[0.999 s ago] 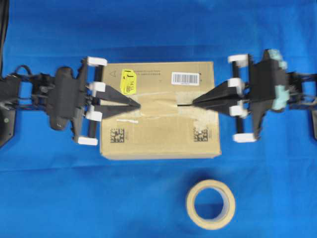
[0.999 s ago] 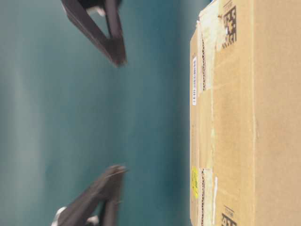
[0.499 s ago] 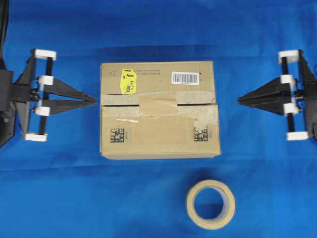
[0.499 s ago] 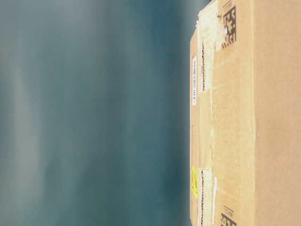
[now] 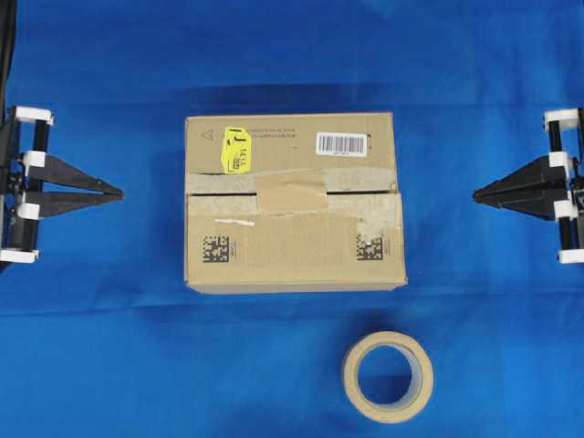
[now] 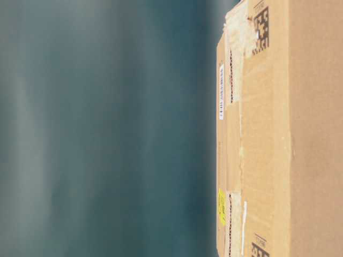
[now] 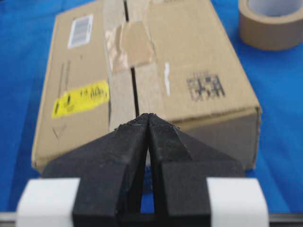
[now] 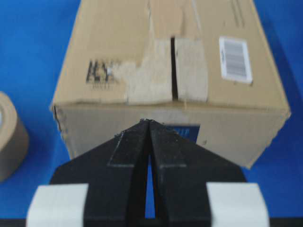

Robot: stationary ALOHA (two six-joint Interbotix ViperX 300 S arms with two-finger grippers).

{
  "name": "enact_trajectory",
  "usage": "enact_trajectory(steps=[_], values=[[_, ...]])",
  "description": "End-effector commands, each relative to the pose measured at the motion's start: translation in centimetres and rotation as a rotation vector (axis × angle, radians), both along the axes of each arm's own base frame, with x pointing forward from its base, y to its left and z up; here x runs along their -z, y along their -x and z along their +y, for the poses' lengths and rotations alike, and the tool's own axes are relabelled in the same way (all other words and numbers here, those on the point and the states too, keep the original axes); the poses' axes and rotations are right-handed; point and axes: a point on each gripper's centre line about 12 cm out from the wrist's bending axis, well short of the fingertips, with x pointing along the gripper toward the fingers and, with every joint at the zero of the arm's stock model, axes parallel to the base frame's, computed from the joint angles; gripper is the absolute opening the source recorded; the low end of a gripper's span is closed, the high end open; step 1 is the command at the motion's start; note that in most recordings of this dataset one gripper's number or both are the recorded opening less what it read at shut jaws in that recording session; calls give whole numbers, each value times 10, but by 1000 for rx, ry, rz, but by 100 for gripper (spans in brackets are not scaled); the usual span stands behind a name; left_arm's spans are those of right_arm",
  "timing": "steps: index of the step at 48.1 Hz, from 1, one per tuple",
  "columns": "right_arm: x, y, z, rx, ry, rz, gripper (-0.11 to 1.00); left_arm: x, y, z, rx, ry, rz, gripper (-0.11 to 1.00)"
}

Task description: Apply tape along the seams of the closed cardboard box to seal it securely.

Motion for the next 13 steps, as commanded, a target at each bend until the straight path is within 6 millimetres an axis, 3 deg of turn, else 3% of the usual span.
enact_trajectory(steps=[1, 13], values=[[0, -3, 0, 2, -6, -3, -1, 2, 3, 0, -3, 13, -7, 0], [7, -7, 0, 11, -11, -4, 0, 12, 8, 1, -20, 67, 15, 0]])
